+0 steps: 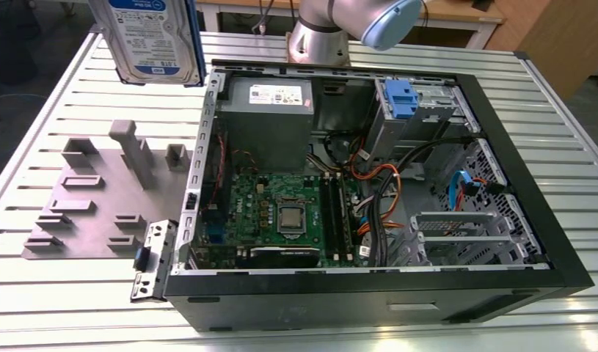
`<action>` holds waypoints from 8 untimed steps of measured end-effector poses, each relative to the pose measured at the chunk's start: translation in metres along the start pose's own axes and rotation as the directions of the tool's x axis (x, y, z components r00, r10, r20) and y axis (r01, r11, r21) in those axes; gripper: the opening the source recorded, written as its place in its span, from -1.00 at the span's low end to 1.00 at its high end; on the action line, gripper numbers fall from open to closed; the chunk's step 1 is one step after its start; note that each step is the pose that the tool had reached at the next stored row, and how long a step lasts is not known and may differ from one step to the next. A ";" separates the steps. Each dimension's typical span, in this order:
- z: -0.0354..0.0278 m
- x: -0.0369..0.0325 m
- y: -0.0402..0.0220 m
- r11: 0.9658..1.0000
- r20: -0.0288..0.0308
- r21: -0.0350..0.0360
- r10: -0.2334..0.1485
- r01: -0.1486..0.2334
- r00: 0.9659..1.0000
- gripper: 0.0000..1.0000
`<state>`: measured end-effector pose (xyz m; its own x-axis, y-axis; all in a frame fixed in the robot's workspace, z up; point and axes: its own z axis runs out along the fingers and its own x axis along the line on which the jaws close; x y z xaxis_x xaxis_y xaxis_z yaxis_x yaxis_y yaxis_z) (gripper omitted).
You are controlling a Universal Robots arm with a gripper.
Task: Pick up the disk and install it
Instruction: 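Pick up the disk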
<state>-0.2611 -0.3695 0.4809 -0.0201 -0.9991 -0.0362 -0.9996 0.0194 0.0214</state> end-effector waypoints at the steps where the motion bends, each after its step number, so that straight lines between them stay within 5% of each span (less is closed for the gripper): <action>1: 0.0000 0.0000 0.0000 1.000 0.000 0.000 0.000 0.000 1.000 -0.31; 8: -0.0001 -0.0001 -0.0057 1.000 0.000 0.000 0.000 0.000 1.000 -0.31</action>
<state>-0.2554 -0.3695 0.4809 -0.0201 -0.9991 -0.0362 -0.9996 0.0193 0.0214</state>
